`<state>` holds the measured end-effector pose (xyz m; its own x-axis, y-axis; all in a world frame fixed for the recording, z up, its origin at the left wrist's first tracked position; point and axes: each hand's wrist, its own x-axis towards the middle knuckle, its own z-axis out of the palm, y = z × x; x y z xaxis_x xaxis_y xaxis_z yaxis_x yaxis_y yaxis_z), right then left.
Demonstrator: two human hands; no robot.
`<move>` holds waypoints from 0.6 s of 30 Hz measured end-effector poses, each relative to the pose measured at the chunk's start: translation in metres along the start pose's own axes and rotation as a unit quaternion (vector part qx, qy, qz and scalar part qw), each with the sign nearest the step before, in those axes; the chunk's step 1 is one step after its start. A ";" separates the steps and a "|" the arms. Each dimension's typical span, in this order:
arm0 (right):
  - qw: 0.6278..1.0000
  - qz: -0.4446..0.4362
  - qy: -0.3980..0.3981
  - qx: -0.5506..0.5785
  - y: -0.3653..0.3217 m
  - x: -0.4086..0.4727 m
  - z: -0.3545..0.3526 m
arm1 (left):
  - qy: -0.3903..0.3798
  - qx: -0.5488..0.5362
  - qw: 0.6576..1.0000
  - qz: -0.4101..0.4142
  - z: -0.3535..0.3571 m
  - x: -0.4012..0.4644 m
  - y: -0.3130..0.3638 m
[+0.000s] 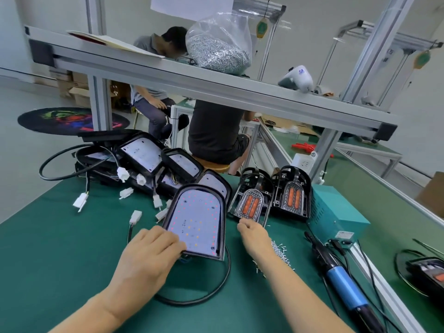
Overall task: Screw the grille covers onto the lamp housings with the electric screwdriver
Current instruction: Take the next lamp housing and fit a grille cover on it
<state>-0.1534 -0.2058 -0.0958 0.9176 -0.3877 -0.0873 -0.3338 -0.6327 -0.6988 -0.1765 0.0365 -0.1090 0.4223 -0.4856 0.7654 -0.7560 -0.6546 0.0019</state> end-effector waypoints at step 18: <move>0.990 -0.079 -0.113 0.024 -0.006 -0.070 0.016 | -0.108 -0.061 0.992 -0.021 -0.014 -0.029 0.022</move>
<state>-0.2119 -0.1637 -0.0967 0.9841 -0.1237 -0.1272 -0.1771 -0.6380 -0.7494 -0.2121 0.0447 -0.1224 0.5428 -0.5809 0.6065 -0.7848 -0.6081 0.1199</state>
